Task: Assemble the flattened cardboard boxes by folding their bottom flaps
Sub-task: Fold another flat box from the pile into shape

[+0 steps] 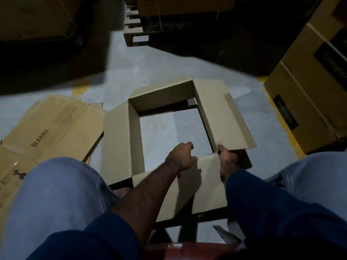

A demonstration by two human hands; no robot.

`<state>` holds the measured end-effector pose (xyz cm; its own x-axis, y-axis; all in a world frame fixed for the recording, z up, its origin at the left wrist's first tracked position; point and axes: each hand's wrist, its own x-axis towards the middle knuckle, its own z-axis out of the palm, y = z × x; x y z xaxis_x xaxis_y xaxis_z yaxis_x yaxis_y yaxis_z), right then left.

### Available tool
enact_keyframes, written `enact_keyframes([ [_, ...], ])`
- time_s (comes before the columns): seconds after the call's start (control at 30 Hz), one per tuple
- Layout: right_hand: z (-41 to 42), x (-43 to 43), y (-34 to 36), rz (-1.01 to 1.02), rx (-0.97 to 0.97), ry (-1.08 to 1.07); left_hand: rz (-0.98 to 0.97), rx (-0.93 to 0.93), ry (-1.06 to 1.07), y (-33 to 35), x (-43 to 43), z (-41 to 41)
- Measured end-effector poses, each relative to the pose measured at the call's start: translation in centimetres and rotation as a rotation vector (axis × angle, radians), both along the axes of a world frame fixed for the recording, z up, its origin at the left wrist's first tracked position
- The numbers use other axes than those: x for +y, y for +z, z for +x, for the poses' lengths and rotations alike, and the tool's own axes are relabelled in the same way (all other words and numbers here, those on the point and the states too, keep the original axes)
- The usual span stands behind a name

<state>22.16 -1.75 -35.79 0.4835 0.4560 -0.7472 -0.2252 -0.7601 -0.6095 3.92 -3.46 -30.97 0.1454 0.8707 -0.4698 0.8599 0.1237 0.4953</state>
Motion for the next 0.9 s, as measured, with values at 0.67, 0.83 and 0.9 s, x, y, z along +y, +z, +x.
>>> enact_keyframes([
  [0.67, -9.3, 4.4, 19.4, 0.534, -0.128, 1.216, 0.153, -0.381, 0.339, 12.9, 0.4, -4.8],
  [0.83, -6.9, 6.7, 21.7, 0.523, -0.662, 1.644, 0.086, -0.498, 0.289, 15.6, 1.3, -4.9],
  [0.9, -6.5, 6.4, 21.1, 0.534, -0.7, 1.683, 0.068, -0.579, 0.245, 17.0, 2.1, -4.7],
])
